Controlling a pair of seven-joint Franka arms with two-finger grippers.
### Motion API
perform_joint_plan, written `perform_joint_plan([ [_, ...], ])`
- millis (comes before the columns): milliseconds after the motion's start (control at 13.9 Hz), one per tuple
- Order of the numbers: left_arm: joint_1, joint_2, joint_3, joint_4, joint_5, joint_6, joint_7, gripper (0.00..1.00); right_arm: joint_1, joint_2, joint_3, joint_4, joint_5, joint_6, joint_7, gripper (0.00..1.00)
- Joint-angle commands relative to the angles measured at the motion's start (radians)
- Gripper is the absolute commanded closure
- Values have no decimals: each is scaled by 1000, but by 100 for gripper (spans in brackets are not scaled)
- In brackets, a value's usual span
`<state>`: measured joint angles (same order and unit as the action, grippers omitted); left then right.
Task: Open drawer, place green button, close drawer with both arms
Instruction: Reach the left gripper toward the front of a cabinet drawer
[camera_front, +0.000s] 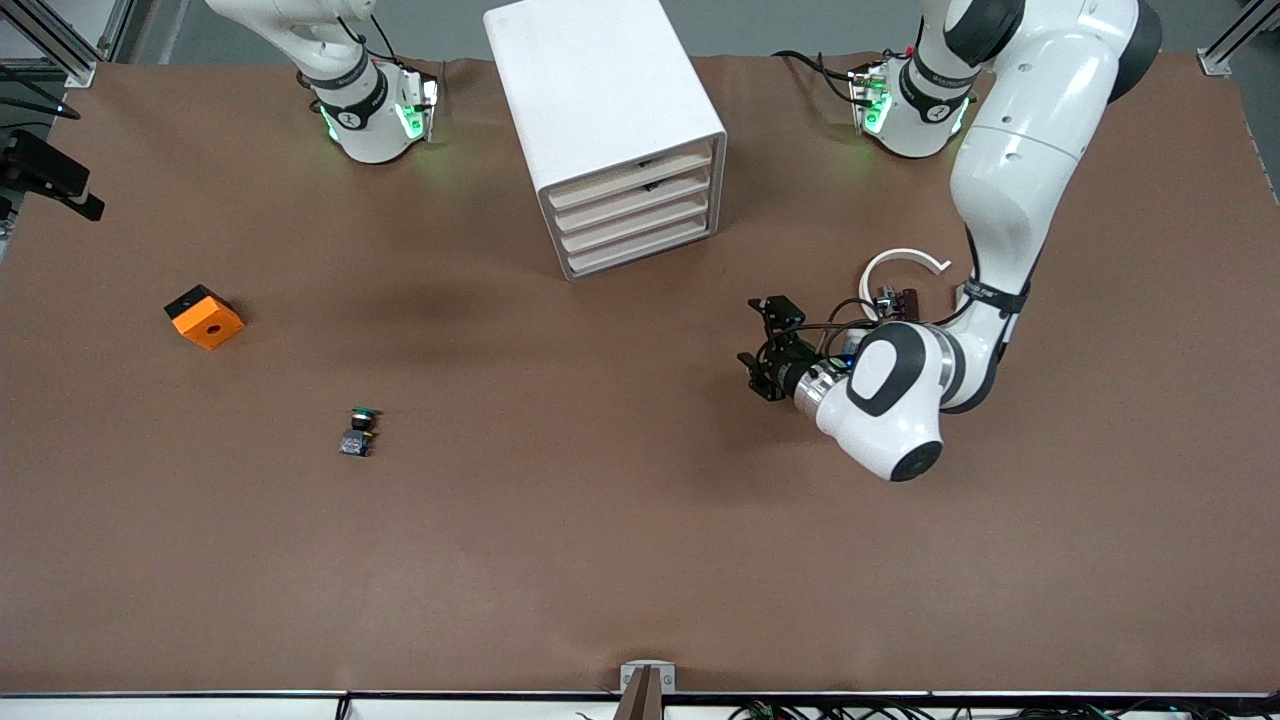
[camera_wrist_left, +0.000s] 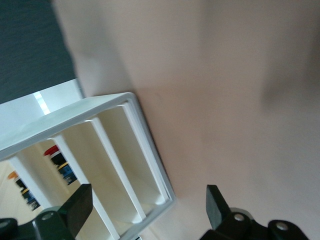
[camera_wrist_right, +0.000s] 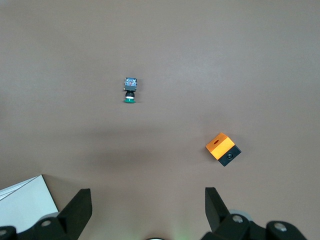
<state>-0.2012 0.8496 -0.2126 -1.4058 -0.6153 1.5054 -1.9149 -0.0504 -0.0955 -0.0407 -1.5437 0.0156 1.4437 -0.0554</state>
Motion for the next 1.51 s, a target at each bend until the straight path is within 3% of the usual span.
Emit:
perform_joint_plan([
  [0, -15, 34, 1, 19, -33, -66, -102, 0, 3, -21, 1, -22, -3, 6, 12, 0],
  [144, -32, 35, 1, 19, -72, -68, -108, 0, 3, -21, 1, -22, -3, 6, 12, 0],
  [216, -43, 37, 1, 16, -81, -70, -108, 8, 3, -21, 1, -22, -3, 6, 12, 0],
  [288, -58, 37, 1, -1, -83, -79, -110, 27, 3, -21, 1, -22, -3, 6, 12, 0],
  [360, -66, 35, 1, -19, -84, -96, -110, 38, 3, -21, 1, -22, -3, 6, 12, 0],
  [505, -79, 34, -1, -54, -84, -122, -125, 52, 3, -21, 1, -22, -3, 4, 12, 0],
  [1441, -156, 66, -11, -185, -173, -122, -246, 53, -3, -18, -2, -15, -3, 9, 12, 0],
])
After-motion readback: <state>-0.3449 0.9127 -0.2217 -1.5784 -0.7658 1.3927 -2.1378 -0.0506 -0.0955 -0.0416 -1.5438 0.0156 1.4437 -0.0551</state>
